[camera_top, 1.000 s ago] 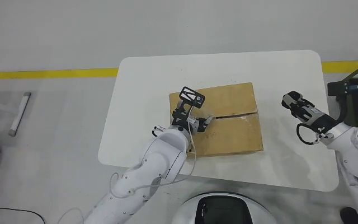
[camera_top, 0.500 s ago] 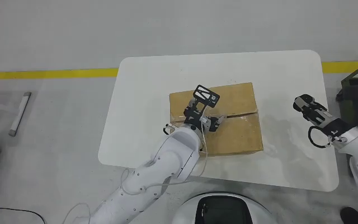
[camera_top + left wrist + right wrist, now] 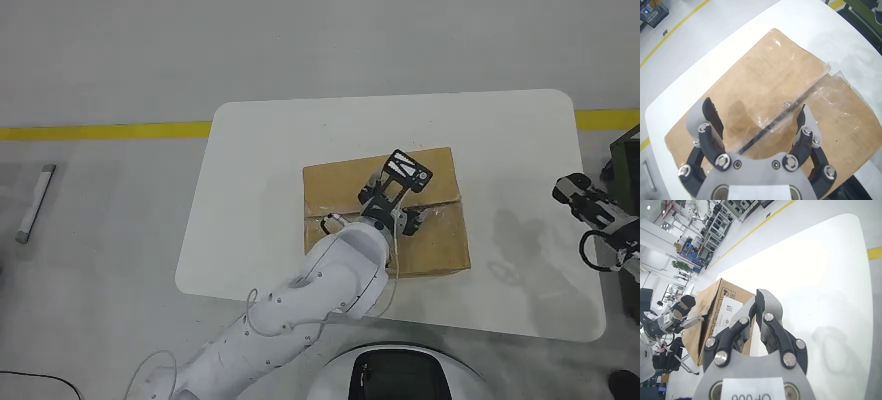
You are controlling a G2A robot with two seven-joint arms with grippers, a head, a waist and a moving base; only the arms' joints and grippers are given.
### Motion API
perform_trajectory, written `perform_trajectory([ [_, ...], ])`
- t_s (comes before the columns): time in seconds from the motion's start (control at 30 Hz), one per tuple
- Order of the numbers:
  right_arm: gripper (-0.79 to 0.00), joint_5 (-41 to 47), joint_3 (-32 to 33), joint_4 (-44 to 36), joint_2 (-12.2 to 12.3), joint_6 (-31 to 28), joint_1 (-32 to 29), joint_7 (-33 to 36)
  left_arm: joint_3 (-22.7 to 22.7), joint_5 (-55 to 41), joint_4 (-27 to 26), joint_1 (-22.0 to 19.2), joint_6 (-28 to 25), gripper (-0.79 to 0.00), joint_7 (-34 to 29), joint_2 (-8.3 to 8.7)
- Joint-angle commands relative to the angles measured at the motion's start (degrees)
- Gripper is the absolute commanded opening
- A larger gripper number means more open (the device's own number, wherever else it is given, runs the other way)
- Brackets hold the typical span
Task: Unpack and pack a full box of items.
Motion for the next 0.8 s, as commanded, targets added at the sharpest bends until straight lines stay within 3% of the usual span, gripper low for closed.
perform_trajectory([
  [0.0,-0.785,0.5,0.6,0.0,0.0,-0.1,-0.5,-0.2,0.8,-0.1,0.8,-0.8,-0.3,0.0,0.4,-0.86],
  [0.3,-0.782,2.0,3.6,-0.7,-0.1,-0.4,-4.3,-1.4,2.9,-0.4,4.6,-3.4,-0.7,0.0,2.0,-4.53],
  [0.47,-0.785,2.8,3.7,-2.2,-0.2,-0.4,-5.7,-1.5,2.0,-0.2,4.1,-3.8,-0.9,0.0,1.4,-5.71],
  [0.6,-0.785,3.5,2.8,-3.7,-0.2,-0.8,-5.6,-1.2,-2.1,0.4,1.0,-2.1,-0.3,0.0,-1.3,-5.27],
  [0.77,-0.785,4.1,0.4,-6.6,-0.2,-1.4,-4.1,-0.5,-11.0,4.7,-6.2,3.0,-0.3,0.0,-6.7,-3.13],
])
